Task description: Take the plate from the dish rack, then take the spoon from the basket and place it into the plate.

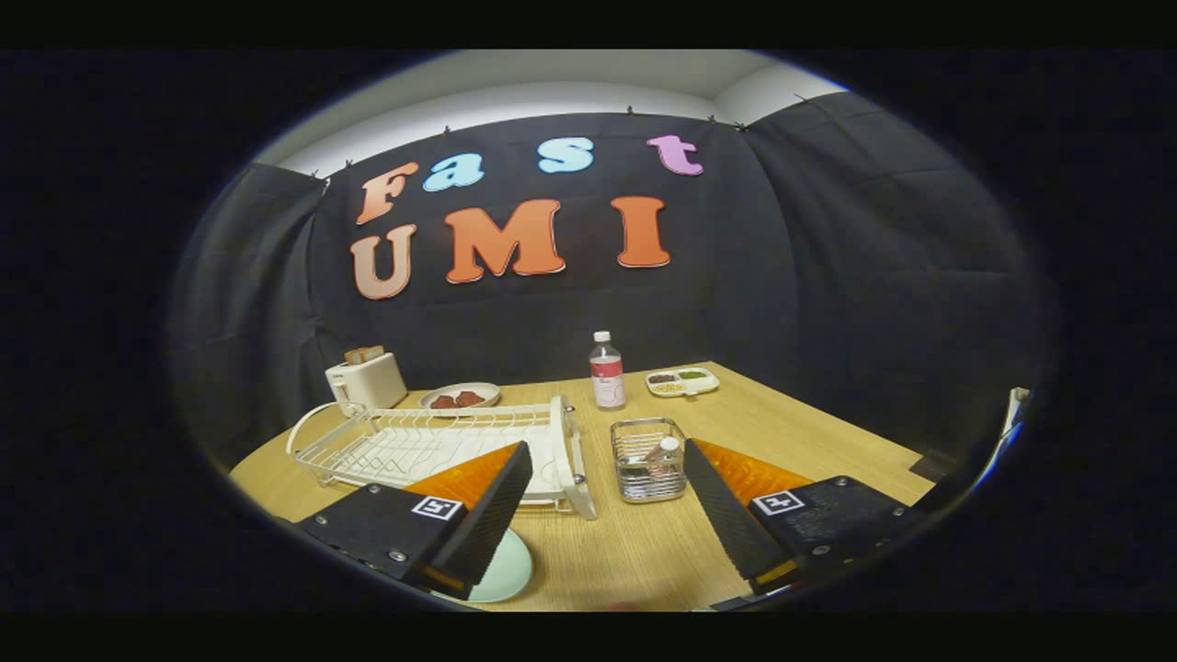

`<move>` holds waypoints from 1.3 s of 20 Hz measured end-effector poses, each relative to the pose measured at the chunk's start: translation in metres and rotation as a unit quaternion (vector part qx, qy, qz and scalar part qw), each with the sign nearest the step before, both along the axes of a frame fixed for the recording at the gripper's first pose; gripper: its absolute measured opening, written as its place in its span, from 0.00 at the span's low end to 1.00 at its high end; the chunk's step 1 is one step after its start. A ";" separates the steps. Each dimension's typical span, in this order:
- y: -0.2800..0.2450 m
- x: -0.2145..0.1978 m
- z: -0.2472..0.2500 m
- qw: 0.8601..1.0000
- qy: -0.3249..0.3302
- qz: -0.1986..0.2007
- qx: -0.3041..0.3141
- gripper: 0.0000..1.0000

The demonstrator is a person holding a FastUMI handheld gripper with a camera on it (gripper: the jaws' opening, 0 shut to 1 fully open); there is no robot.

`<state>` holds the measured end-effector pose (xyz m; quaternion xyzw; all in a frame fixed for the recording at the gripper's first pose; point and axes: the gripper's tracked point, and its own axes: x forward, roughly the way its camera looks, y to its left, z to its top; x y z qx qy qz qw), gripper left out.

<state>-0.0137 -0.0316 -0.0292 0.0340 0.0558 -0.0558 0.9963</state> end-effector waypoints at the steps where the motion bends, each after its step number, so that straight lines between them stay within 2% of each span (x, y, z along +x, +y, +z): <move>1: -0.004 0.001 0.002 1.000 -0.002 -0.003 -0.002 0.98; 7: -0.020 0.012 0.017 1.000 -0.026 -0.002 -0.008 0.98; 16: -0.031 0.074 -0.024 1.000 -0.005 0.000 -0.017 0.96; 18: -0.034 0.085 -0.041 0.999 0.008 -0.009 -0.031 0.88; 20: -0.041 0.088 -0.046 0.998 0.011 -0.028 -0.047 0.72; 21: -0.045 0.089 -0.044 0.998 0.005 -0.038 -0.050 0.51; 23: -0.041 0.086 -0.039 0.999 0.000 -0.033 -0.034 0.17; 26: -0.043 0.085 -0.032 0.999 -0.002 -0.033 -0.042 0.11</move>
